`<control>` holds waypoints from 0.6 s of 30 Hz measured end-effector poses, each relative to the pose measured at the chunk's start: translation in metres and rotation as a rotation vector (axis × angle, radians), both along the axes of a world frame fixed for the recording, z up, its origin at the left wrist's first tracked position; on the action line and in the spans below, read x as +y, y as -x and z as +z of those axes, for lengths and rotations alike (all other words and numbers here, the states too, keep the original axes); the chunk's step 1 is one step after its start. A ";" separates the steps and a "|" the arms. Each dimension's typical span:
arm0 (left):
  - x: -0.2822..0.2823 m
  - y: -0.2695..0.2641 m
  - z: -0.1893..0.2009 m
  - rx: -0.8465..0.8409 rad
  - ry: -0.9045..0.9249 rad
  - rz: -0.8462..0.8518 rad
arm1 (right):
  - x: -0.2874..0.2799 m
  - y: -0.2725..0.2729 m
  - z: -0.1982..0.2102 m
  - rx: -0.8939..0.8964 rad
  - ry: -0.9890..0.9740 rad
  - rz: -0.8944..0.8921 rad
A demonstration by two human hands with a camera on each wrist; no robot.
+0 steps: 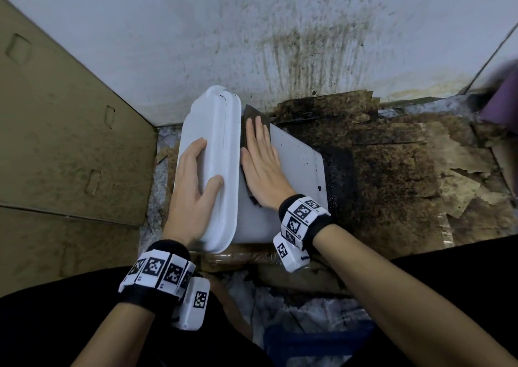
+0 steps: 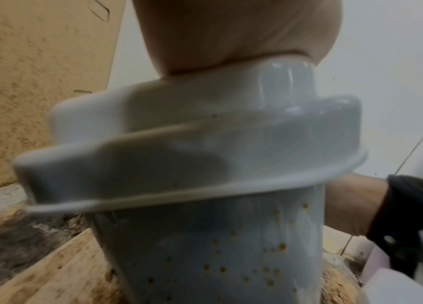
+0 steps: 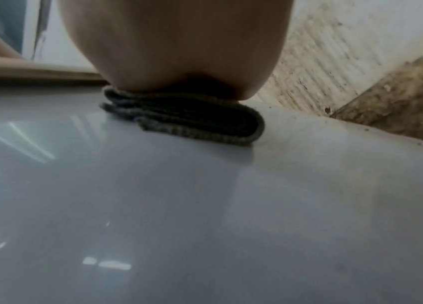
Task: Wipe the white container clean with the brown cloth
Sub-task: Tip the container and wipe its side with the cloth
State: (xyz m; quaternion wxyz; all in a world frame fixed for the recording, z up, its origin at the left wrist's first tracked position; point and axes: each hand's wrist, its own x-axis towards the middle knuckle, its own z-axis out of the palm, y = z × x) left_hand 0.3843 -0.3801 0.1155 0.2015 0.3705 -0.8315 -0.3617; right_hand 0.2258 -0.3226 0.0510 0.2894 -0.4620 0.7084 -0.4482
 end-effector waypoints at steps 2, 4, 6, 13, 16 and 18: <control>0.001 -0.001 0.000 0.002 -0.001 0.003 | 0.001 0.001 -0.002 -0.007 0.009 0.008; 0.001 -0.001 0.000 0.006 -0.009 0.013 | 0.000 0.003 -0.005 -0.036 0.021 0.008; 0.001 -0.001 -0.001 0.017 -0.020 0.019 | 0.000 0.009 -0.012 -0.055 0.014 0.000; -0.003 -0.005 -0.003 0.047 -0.070 0.029 | 0.019 0.047 -0.076 -0.090 -0.179 -0.102; -0.005 -0.007 -0.005 0.069 -0.079 0.024 | 0.036 0.065 -0.096 -0.124 -0.302 -0.146; -0.005 -0.006 -0.006 0.079 -0.084 0.024 | 0.045 0.072 -0.108 -0.107 -0.339 -0.147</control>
